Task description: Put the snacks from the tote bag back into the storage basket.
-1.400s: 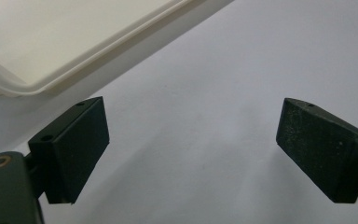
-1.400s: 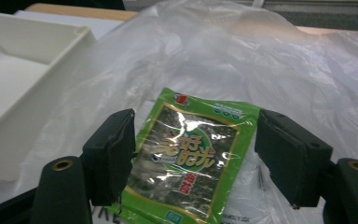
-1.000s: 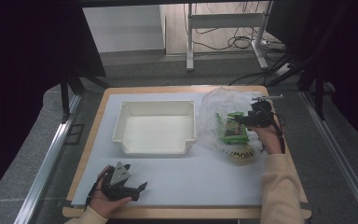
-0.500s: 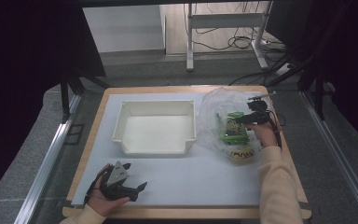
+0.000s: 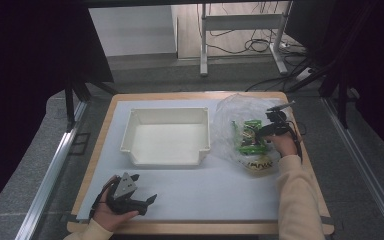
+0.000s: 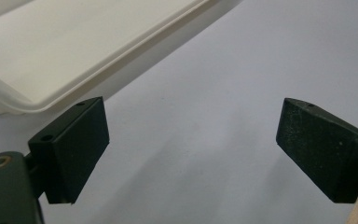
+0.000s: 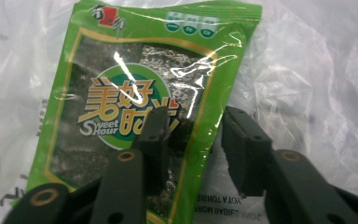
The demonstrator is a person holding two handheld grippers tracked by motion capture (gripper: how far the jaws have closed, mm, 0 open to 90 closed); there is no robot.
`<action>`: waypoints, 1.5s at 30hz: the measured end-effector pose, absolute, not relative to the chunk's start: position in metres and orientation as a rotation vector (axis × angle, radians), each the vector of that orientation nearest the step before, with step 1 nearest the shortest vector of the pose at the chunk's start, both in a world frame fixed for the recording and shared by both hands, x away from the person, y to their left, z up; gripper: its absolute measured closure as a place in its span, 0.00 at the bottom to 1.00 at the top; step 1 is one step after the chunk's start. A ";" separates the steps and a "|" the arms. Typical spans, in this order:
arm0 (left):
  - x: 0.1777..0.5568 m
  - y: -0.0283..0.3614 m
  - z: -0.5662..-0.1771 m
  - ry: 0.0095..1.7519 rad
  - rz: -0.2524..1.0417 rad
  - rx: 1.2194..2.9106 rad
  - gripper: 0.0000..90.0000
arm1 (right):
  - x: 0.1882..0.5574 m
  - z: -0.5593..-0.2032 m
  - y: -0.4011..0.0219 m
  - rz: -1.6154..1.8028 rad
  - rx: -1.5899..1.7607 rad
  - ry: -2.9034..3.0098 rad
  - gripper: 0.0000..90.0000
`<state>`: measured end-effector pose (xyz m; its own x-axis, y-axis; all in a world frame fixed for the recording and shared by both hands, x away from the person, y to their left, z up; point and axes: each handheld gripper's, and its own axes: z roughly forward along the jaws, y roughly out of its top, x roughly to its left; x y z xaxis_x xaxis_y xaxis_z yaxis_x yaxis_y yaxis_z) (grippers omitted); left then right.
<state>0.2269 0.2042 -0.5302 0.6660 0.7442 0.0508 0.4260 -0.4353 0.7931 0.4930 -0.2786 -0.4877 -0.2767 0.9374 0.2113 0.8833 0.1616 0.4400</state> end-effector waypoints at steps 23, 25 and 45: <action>0.227 0.205 -0.530 0.897 0.514 2.091 0.10 | 0.489 -0.485 -0.277 0.770 1.905 2.229 1.00; 0.227 0.205 -0.530 0.898 0.513 2.090 0.10 | 0.486 -0.483 -0.280 0.803 1.893 2.222 1.00; 0.227 0.205 -0.530 0.899 0.517 2.095 0.10 | 0.469 -0.453 -0.298 0.926 1.832 2.112 1.00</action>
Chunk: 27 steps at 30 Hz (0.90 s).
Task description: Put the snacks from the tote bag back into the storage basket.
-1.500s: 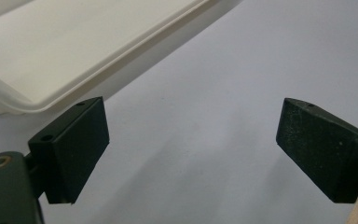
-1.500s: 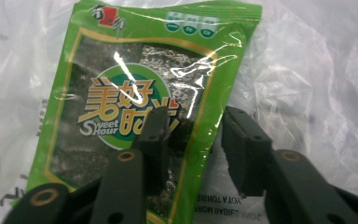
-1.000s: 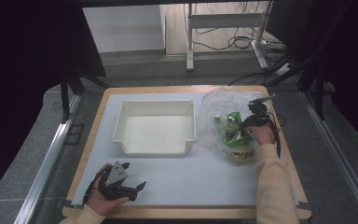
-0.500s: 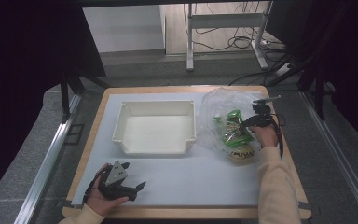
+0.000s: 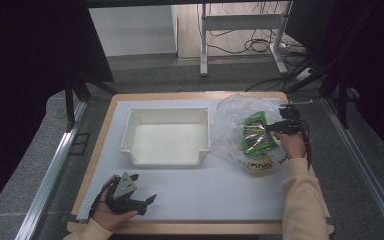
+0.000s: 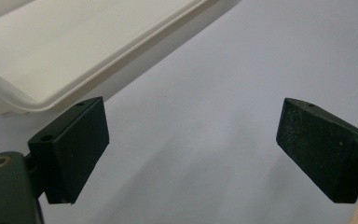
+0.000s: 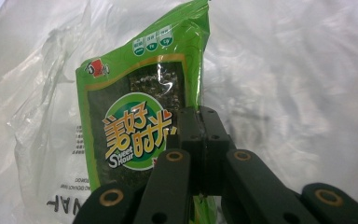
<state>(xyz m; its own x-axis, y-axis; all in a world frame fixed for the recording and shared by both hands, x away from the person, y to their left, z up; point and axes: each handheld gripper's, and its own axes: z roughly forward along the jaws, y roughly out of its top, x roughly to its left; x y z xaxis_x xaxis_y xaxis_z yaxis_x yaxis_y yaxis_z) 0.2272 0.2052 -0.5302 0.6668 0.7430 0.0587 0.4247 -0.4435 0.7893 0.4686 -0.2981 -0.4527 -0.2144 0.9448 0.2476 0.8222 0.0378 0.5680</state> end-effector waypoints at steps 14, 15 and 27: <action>0.227 0.205 -0.530 0.901 0.519 2.100 0.10 | 0.450 -0.421 -0.328 1.027 1.820 1.991 1.00; 0.227 0.205 -0.531 0.900 0.520 2.101 0.10 | 0.449 -0.419 -0.330 1.038 1.819 1.985 1.00; 0.228 0.205 -0.531 0.900 0.522 2.102 0.10 | 0.440 -0.400 -0.332 1.117 1.768 1.970 1.00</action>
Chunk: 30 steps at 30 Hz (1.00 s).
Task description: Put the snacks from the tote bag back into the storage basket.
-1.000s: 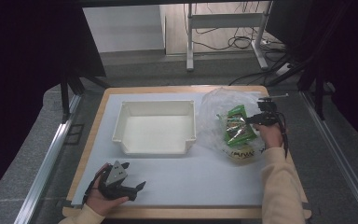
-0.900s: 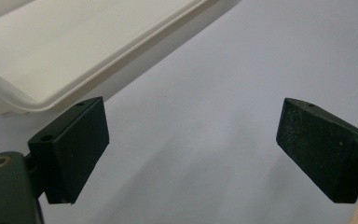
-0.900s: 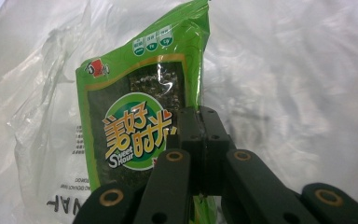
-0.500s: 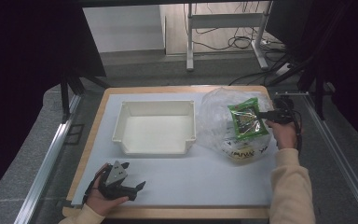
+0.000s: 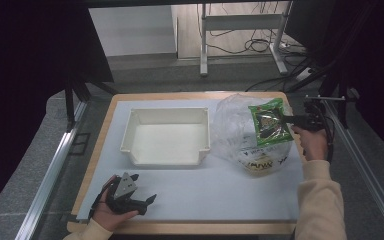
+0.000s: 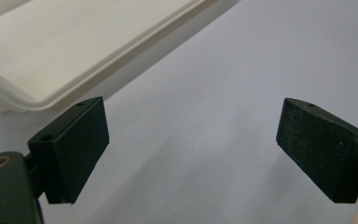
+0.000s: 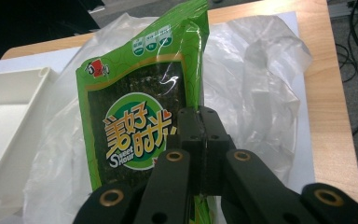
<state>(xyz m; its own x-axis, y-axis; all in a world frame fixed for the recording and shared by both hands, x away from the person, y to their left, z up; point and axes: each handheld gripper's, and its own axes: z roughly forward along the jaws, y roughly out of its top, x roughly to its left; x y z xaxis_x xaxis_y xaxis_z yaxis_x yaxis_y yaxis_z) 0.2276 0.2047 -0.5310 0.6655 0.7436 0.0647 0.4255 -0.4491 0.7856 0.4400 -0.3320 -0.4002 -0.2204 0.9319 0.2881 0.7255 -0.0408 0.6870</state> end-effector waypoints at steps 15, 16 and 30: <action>0.228 0.205 -0.531 0.899 0.522 2.103 0.10 | 0.442 -0.397 -0.318 1.183 1.746 1.994 1.00; 0.228 0.205 -0.531 0.899 0.521 2.102 0.10 | 0.443 -0.397 -0.317 1.184 1.739 1.997 1.00; 0.230 0.207 -0.525 0.888 0.517 2.078 0.10 | 0.445 -0.395 -0.284 1.255 1.679 2.034 1.00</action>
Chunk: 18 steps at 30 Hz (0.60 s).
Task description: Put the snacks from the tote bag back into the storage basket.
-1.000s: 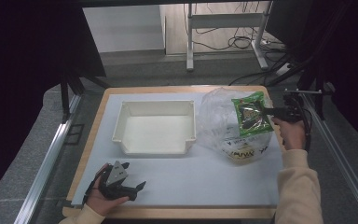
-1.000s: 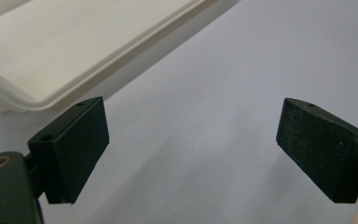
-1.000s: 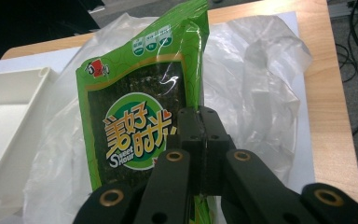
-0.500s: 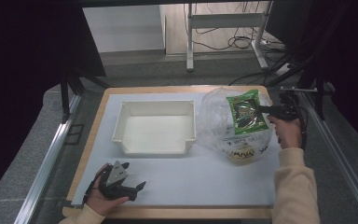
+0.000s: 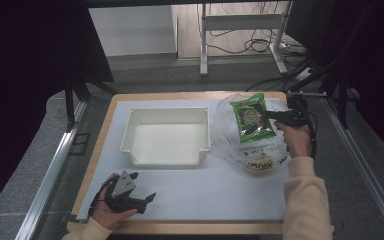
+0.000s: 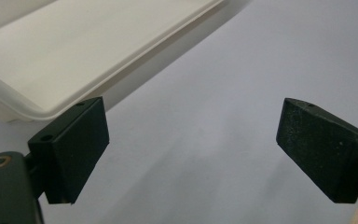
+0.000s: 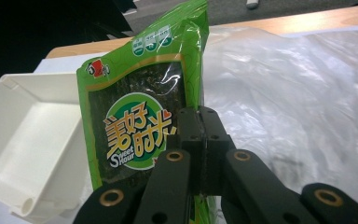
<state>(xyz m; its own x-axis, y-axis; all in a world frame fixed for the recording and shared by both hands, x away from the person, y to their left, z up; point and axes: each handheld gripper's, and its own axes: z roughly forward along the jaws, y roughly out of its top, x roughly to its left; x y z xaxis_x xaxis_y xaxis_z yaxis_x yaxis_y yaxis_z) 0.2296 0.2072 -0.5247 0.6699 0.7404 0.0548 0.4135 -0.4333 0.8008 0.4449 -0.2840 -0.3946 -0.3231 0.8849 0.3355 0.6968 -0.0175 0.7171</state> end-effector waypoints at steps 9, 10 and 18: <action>0.231 0.207 -0.523 0.882 0.514 2.073 0.10 | 0.444 -0.390 -0.268 1.305 1.655 2.043 1.00; 0.232 0.206 -0.523 0.880 0.513 2.073 0.10 | 0.445 -0.389 -0.266 1.309 1.653 2.046 1.00; 0.232 0.207 -0.523 0.884 0.515 2.075 0.10 | 0.446 -0.388 -0.257 1.324 1.637 2.059 1.00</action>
<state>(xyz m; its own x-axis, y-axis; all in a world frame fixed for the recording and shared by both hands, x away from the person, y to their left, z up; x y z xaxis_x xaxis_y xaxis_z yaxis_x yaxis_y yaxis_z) 0.2319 0.2067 -0.5231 0.6724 0.7383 0.0528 0.4104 -0.4312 0.8035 0.4461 -0.2571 -0.3882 -0.3689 0.8576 0.3584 0.6817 -0.0124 0.7315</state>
